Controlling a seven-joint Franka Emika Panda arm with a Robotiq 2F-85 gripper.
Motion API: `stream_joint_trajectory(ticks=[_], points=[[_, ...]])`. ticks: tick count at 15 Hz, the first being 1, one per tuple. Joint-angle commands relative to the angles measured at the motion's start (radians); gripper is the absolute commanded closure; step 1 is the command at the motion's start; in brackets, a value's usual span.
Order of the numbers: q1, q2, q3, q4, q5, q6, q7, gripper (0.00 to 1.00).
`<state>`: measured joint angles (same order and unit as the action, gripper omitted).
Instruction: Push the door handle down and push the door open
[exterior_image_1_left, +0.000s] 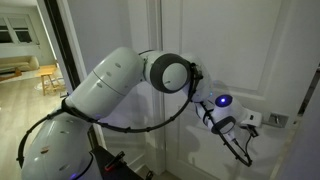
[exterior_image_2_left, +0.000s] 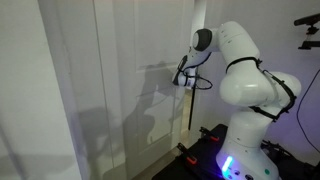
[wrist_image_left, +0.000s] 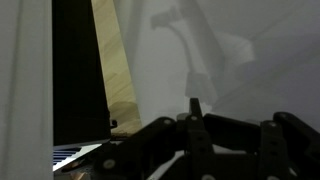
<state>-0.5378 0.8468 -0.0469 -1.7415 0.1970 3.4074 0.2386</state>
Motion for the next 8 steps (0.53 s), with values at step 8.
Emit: stream_joint_trajectory(ticks=[8], points=[[0.069, -0.341, -0.127, -0.151, 0.01, -0.541, -0.036, 1.0]])
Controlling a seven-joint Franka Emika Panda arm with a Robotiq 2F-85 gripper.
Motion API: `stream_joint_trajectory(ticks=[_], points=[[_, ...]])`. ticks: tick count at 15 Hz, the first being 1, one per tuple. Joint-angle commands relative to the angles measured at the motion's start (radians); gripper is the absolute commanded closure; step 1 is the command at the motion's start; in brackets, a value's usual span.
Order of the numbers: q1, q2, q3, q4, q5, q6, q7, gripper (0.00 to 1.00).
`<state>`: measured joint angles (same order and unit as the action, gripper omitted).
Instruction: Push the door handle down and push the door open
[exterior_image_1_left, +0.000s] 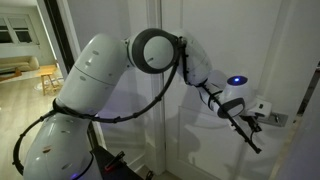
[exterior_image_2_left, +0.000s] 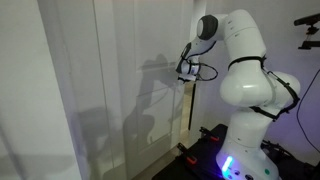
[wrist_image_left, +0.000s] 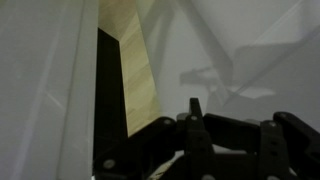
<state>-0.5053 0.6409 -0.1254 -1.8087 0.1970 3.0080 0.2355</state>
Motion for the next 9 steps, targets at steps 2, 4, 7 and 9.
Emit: stream_joint_trajectory(ticks=[2, 4, 7, 9], points=[[0.053, -0.202, -0.079, -0.093, 0.005, -0.266, -0.034, 1.0], [0.071, -0.262, -0.108, -0.095, -0.005, -0.391, -0.037, 1.0], [0.095, -0.338, -0.142, -0.086, -0.02, -0.574, -0.025, 1.0], [0.107, -0.38, -0.155, -0.081, -0.029, -0.668, -0.023, 1.0]])
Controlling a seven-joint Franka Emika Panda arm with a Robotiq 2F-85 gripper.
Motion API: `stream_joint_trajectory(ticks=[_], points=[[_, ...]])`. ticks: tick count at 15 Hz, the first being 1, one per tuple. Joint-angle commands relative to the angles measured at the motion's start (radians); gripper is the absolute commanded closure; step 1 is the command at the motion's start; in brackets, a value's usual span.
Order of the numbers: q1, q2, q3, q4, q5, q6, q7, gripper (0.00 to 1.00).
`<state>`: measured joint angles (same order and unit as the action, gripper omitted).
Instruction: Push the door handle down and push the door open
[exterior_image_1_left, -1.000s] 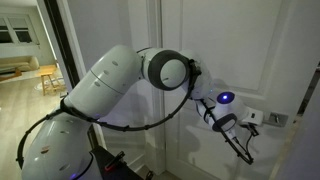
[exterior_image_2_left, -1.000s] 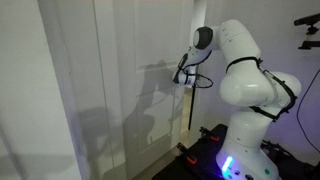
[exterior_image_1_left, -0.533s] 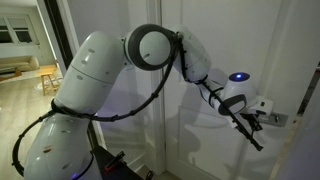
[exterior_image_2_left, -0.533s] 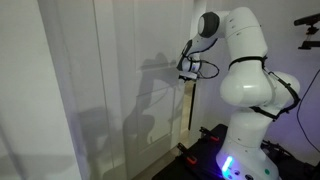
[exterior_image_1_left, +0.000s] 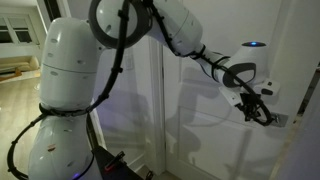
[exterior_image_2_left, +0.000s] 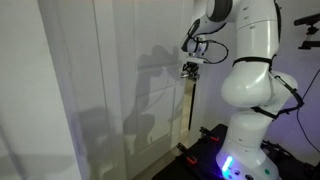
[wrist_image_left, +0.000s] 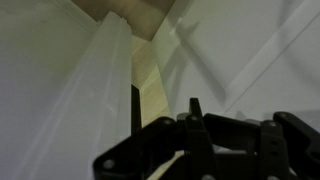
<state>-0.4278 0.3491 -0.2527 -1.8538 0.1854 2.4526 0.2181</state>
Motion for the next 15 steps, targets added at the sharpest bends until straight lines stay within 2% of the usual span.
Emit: stream_joint_trajectory(ticks=[1, 5, 12, 13, 14, 15], points=[[0.035, -0.108, -0.034, -0.032, -0.023, -0.16, -0.003, 1.0], [0.05, -0.177, -0.048, -0.019, -0.042, -0.328, -0.002, 1.0], [0.061, -0.282, -0.051, -0.009, -0.074, -0.523, -0.011, 1.0], [0.063, -0.292, -0.052, -0.004, -0.085, -0.552, -0.01, 0.75], [0.064, -0.3, -0.052, -0.002, -0.09, -0.57, -0.01, 0.74], [0.064, -0.31, -0.052, -0.002, -0.094, -0.588, -0.011, 0.67]])
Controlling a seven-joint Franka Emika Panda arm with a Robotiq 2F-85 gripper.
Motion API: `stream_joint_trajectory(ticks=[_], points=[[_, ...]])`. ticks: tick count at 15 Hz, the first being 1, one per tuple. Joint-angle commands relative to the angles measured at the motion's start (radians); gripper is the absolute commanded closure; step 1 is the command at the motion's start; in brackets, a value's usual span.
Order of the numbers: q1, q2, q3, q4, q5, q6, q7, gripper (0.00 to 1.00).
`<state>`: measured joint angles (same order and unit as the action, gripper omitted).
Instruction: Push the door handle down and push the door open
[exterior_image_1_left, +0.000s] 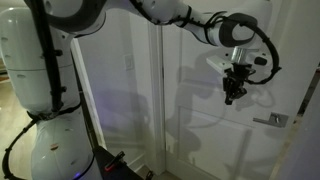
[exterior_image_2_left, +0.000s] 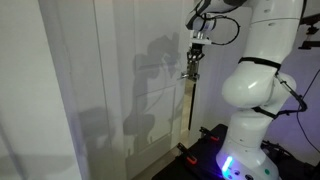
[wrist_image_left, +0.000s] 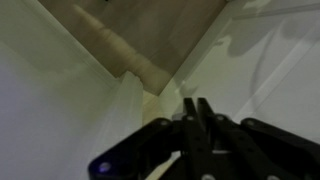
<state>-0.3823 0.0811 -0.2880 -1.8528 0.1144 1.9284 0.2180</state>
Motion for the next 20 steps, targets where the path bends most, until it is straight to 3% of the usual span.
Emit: stream_joint_trajectory(ticks=[1, 8, 9, 20], points=[[0.019, -0.05, -0.017, -0.002, -0.028, -0.08, -0.013, 0.6], [0.02, -0.076, -0.017, 0.005, -0.028, -0.16, -0.016, 0.06], [0.019, -0.077, -0.017, 0.006, -0.028, -0.168, -0.017, 0.02], [0.017, -0.068, -0.023, 0.01, -0.019, -0.178, -0.002, 0.0]])
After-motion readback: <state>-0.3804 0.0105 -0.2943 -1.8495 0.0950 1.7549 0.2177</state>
